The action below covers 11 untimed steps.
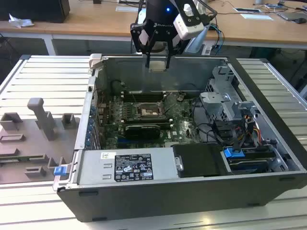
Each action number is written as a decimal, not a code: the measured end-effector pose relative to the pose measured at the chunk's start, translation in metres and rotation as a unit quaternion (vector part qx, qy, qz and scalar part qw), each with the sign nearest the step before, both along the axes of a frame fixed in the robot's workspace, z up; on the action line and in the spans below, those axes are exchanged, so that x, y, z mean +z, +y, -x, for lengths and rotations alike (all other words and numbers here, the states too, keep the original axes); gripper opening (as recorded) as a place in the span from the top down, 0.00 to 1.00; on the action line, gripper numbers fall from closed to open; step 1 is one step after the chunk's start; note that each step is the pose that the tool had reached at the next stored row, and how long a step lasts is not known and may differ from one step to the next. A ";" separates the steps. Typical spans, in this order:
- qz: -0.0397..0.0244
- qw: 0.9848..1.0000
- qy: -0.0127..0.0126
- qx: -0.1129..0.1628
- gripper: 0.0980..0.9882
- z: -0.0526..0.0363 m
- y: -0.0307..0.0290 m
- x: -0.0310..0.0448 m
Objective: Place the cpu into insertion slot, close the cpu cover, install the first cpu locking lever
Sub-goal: 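Place the cpu into insertion slot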
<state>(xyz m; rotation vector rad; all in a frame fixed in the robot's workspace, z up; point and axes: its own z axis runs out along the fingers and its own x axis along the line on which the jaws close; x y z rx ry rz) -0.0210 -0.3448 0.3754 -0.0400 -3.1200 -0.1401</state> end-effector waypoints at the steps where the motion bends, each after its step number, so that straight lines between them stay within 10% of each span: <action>1: 0.000 1.000 0.000 -0.003 0.52 0.0000 0.0000 0.0000; 11: 0.000 0.997 0.000 -0.082 0.52 0.0000 0.0000 -0.0001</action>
